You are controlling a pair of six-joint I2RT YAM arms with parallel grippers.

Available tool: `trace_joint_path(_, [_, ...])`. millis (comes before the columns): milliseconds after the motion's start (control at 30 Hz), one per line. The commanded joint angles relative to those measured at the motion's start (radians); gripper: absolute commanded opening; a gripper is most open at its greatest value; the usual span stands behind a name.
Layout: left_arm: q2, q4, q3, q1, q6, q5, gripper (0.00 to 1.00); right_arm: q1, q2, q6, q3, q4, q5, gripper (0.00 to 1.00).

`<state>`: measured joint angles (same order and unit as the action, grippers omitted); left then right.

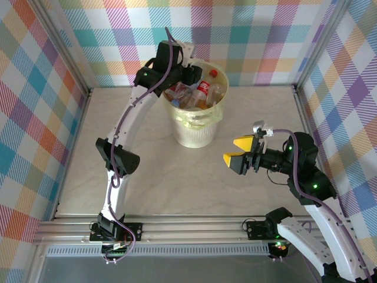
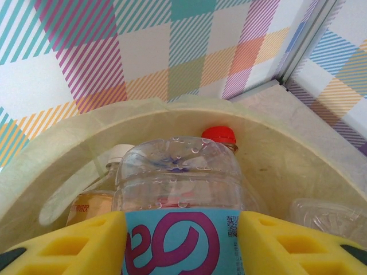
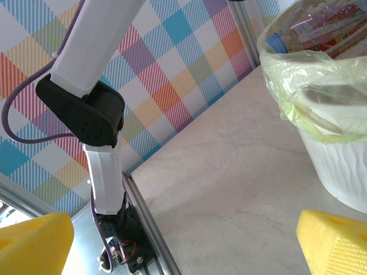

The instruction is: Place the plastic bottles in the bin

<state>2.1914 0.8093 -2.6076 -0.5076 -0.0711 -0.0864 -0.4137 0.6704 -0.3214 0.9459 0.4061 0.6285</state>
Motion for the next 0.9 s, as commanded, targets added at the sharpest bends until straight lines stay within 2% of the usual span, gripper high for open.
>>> trace_joint_path(0, [0.009, 0.048, 0.023, -0.011, 0.009, -0.033, 0.53, -0.005, -0.009, 0.016, 0.005, -0.003, -0.003, 1.0])
trace_joint_path(100, [0.002, 0.043, 0.023, -0.011, 0.008, -0.028, 0.53, -0.005, -0.009, 0.016, 0.006, -0.004, -0.004, 1.0])
trace_joint_path(200, [-0.009, 0.023, 0.013, -0.01, 0.013, -0.026, 0.58, -0.005, -0.006, 0.016, 0.004, -0.007, -0.003, 1.0])
trace_joint_path(400, [-0.028, -0.017, -0.037, -0.009, 0.029, -0.015, 0.74, -0.005, 0.001, 0.016, 0.002, -0.016, -0.007, 1.0])
trace_joint_path(633, [-0.064, -0.077, -0.042, -0.009, 0.051, -0.019, 0.79, -0.005, 0.003, 0.019, 0.002, -0.026, -0.006, 1.0])
trace_joint_path(867, [-0.132, -0.047, -0.016, -0.009, 0.041, -0.011, 0.87, -0.005, 0.005, 0.024, 0.008, -0.029, -0.007, 1.0])
